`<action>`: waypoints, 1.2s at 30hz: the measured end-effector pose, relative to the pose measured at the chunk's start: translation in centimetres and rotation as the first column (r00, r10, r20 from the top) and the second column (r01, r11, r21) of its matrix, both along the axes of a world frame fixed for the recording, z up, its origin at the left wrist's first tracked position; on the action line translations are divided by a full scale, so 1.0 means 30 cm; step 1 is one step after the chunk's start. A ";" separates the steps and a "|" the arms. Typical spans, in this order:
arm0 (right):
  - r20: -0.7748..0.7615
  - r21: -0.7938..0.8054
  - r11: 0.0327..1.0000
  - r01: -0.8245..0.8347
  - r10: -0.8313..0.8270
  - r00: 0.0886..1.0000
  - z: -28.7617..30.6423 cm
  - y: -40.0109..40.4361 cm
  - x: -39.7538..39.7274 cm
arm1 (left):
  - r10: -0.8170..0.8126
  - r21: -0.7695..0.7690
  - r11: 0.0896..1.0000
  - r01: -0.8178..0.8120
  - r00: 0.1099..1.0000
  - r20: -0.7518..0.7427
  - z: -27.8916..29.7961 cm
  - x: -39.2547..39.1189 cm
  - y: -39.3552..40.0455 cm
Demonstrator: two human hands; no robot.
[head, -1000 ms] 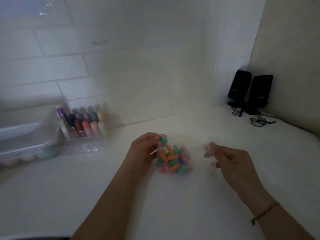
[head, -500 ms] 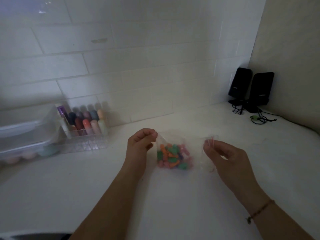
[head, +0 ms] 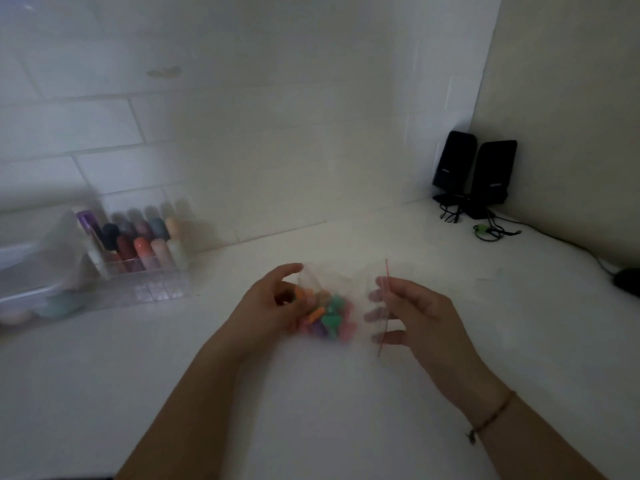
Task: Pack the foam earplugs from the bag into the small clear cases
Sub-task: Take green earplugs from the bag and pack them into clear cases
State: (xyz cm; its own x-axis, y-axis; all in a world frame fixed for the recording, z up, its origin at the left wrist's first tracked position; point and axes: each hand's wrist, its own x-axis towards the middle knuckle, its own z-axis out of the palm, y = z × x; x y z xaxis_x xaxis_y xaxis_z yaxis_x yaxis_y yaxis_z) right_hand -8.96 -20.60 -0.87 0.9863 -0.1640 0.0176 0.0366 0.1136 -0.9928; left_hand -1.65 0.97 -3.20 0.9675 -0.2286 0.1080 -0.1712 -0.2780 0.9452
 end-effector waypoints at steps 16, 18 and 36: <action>0.138 -0.923 0.320 0.211 -0.236 0.962 -0.013 -0.256 0.006 | -0.246 0.446 0.891 0.086 0.916 0.317 0.043 -0.080 0.069; 0.046 -0.958 0.262 0.116 -0.258 0.965 -0.018 -0.255 0.003 | -0.392 0.555 0.798 0.236 0.902 0.180 0.044 -0.095 0.093; 0.171 -0.979 0.085 0.188 -0.176 0.969 -0.015 -0.175 0.024 | -0.238 0.607 0.794 0.026 0.933 0.271 -0.022 0.012 -0.045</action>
State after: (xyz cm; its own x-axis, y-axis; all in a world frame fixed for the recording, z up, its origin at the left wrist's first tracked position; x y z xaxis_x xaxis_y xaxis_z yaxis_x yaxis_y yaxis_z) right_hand -8.24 -25.86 -1.33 0.9282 -0.1705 0.3307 -0.1001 -0.9705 -0.2194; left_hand -1.29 -0.38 -3.86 0.8578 -0.4718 0.2040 -0.5066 -0.7090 0.4906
